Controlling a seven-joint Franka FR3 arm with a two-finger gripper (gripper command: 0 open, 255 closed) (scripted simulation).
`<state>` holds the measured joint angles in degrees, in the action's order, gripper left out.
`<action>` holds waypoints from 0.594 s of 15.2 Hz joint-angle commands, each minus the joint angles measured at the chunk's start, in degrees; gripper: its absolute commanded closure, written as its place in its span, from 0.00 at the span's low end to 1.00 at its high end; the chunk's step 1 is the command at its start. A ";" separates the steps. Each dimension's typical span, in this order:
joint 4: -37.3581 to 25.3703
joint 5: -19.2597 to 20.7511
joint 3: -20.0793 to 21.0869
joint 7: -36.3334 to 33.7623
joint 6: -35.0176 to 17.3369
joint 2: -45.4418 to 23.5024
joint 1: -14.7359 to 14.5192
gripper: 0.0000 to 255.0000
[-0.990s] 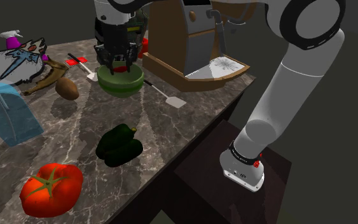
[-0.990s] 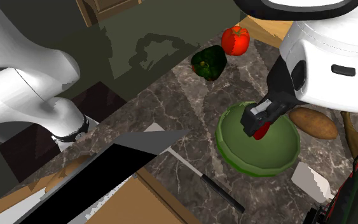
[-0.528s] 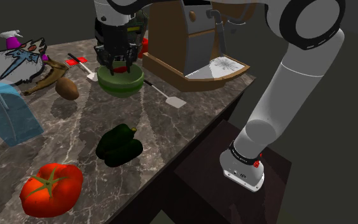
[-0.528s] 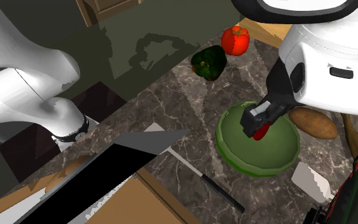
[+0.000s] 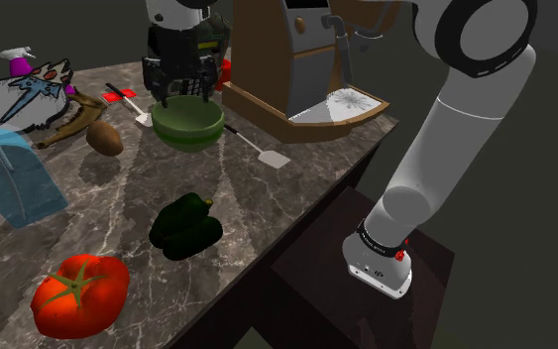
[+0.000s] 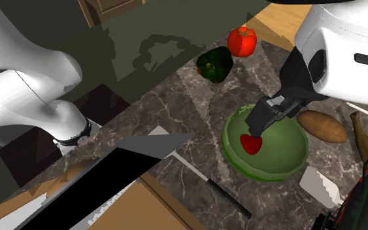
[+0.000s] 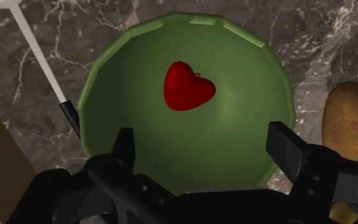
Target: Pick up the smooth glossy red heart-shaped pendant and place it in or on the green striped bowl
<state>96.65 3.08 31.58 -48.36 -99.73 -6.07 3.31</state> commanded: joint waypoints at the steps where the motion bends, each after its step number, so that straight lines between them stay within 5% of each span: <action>1: -3.38 0.07 0.04 0.04 3.31 -0.17 -0.09 0.00; 9: -5.19 0.19 0.09 -0.03 4.90 -0.42 -0.19 0.00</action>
<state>91.48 3.27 31.67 -48.39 -94.86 -6.49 3.12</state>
